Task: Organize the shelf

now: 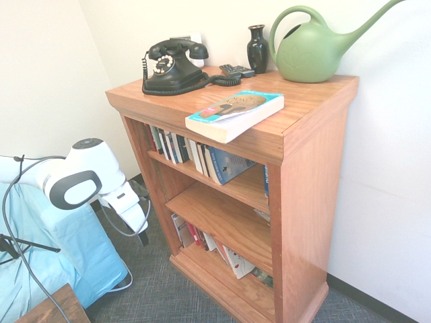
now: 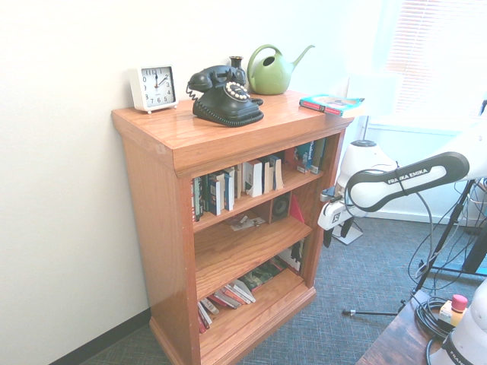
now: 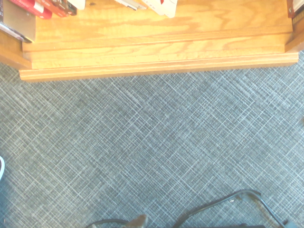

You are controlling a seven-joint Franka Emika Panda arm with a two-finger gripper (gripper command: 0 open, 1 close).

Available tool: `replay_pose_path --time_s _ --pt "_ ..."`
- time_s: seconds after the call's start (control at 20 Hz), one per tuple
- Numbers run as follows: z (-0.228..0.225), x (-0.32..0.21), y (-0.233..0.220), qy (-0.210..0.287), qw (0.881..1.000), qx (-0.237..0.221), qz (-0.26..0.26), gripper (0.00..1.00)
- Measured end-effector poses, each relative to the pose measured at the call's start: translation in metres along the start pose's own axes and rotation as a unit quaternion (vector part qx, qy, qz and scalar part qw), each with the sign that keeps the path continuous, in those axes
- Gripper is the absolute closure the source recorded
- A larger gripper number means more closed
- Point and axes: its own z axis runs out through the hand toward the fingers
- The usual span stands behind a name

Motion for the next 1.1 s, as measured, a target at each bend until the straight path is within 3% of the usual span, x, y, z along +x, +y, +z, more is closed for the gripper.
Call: replay_pose_path --time_s 0.3,0.6,0.85,1.1 --pt "-0.002 0.008 0.003 0.036 0.999 -0.015 -0.018 0.00" --pt "-0.039 0.061 0.037 0.180 0.979 -0.066 -0.063 0.00" --pt "-0.120 0.098 0.054 0.306 0.940 -0.104 -0.108 0.00" --pt "-0.163 0.108 0.055 0.406 0.882 -0.163 -0.174 0.00"
